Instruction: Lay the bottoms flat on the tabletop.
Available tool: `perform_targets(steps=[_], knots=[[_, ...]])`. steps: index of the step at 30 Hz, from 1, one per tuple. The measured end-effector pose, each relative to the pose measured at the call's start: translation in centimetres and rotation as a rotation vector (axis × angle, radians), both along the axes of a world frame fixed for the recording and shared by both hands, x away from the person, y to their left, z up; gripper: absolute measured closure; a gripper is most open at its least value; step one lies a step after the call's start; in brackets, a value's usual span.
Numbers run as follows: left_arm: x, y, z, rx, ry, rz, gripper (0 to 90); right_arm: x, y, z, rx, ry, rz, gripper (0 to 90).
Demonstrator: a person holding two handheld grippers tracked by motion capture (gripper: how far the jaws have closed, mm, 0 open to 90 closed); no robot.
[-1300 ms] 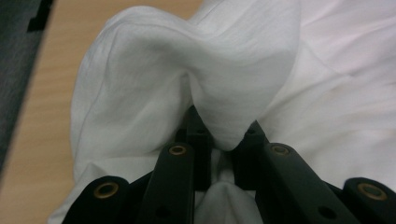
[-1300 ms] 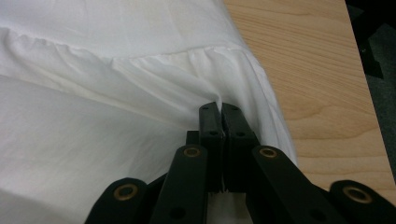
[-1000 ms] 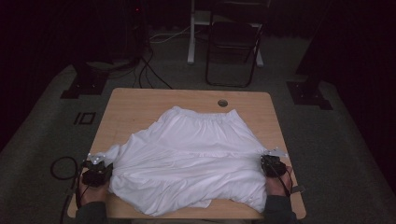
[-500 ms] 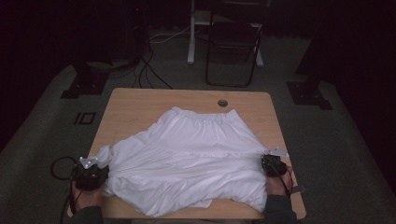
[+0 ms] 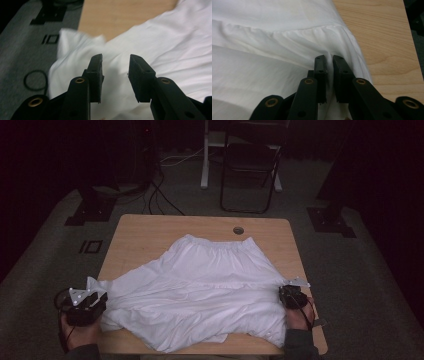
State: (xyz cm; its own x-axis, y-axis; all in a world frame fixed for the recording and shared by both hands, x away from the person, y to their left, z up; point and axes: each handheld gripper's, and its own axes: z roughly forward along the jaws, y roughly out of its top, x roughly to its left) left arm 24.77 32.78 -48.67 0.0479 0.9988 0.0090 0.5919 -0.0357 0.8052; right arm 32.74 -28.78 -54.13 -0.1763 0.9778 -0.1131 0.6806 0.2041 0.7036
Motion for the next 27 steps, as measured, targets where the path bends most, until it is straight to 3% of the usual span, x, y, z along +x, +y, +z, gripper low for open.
perform_targets(steps=[7,13,18,20,23,27], knots=[[2.5,-3.9,0.4,0.029,0.01,-0.132,60.8,-1.1,0.4,1.2,0.041,-0.039,0.049,69.6],[5.0,-7.1,-1.4,0.072,0.076,-0.242,59.1,-2.7,1.5,2.3,0.048,-0.069,0.108,61.0],[6.4,-8.0,-2.6,0.083,0.125,-0.26,58.8,-3.5,2.4,2.1,0.04,-0.048,0.148,58.3],[7.4,-8.2,-3.5,0.083,0.177,-0.271,58.4,-3.8,2.9,1.4,0.032,-0.022,0.162,58.0],[7.6,-8.5,-4.4,0.091,0.209,-0.281,58.3,-3.9,3.0,0.6,0.039,0.007,0.15,57.8],[7.4,-8.2,-4.9,0.046,0.205,-0.276,59.0,-4.1,2.8,0.1,0.038,0.036,0.147,57.9]])
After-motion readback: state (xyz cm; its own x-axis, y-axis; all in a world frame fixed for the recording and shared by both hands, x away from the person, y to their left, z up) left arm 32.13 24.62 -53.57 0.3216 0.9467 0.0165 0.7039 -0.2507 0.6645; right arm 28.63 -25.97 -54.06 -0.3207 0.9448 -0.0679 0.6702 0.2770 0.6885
